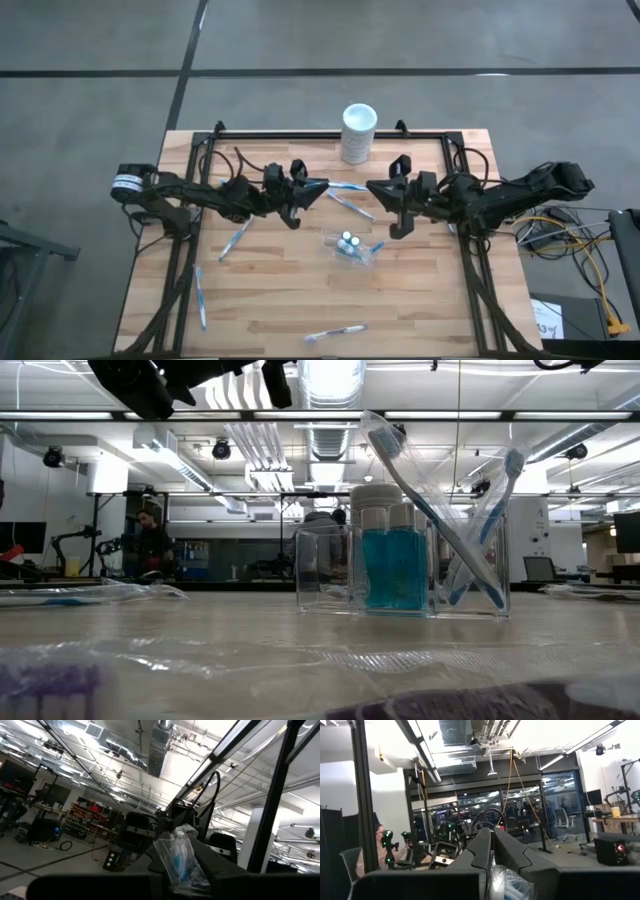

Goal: Pick & Place toothbrushing station
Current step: Put the blue toothbrush into the transparent organizer

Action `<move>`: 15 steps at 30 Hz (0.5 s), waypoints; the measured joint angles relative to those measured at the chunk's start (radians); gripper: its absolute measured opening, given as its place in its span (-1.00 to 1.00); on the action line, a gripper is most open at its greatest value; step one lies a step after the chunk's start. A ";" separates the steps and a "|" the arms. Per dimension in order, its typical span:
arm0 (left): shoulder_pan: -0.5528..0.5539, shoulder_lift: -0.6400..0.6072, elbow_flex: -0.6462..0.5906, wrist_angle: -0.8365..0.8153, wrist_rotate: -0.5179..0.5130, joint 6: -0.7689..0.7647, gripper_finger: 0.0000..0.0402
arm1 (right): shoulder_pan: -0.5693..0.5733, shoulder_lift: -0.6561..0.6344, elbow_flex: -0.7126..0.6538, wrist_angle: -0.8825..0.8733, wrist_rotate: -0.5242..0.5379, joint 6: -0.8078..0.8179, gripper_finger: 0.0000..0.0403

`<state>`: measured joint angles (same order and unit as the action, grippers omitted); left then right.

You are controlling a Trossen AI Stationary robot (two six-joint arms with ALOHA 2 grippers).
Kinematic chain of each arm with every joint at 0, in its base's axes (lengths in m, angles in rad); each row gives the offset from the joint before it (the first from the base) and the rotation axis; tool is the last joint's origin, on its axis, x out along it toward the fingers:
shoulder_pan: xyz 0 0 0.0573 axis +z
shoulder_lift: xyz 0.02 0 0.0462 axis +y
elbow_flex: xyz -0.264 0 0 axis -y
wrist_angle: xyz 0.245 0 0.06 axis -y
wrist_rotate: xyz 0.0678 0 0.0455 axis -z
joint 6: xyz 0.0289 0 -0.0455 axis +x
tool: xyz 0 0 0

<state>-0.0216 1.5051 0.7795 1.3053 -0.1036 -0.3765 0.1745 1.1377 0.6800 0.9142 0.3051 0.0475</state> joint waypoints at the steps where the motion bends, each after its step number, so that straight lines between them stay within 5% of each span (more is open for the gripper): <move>1: 0.000 0.000 0.000 -0.001 0.013 -0.001 -0.78 | 0.000 -0.006 0.000 -0.005 -0.003 -0.003 -0.94; 15: 0.000 0.002 0.000 -0.135 0.061 -0.056 -0.67 | 0.000 -0.154 -0.001 -0.215 0.006 -0.001 -0.94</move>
<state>-0.0216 1.5066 0.7795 1.1698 -0.0431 -0.4328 0.1749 0.9838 0.6788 0.6992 0.3109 0.0461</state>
